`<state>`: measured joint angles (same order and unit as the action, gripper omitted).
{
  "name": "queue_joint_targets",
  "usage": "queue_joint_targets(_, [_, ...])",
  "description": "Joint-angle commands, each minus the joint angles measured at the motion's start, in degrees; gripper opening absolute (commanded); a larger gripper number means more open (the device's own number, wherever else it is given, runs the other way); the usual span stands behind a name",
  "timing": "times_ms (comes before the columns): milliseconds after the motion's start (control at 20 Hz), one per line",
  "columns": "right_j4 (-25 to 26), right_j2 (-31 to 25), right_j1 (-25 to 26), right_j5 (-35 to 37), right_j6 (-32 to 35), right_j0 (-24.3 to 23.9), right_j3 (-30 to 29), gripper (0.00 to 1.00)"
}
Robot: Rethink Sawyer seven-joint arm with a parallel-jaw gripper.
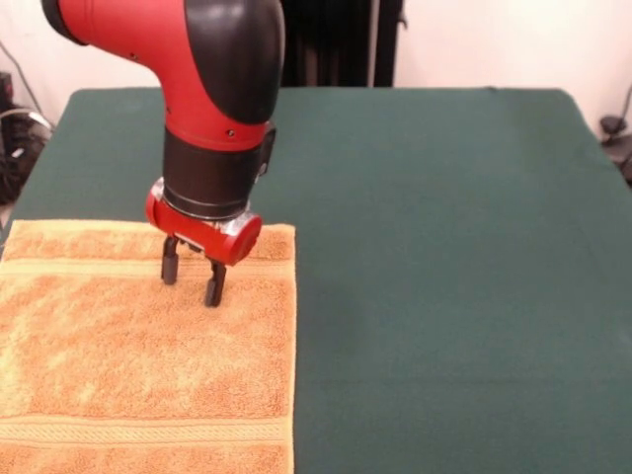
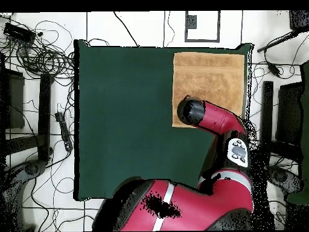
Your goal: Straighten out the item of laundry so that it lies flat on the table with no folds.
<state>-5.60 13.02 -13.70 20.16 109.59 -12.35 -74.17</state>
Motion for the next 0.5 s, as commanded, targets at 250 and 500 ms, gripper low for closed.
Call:
queue_joint_targets(250, [-6.5,-6.1,6.5,-3.5,17.2,6.6,-9.4,1.00])
queue_joint_targets(500, [-8.1,-4.5,6.0,-2.9,17.5,8.7,-10.8,1.00])
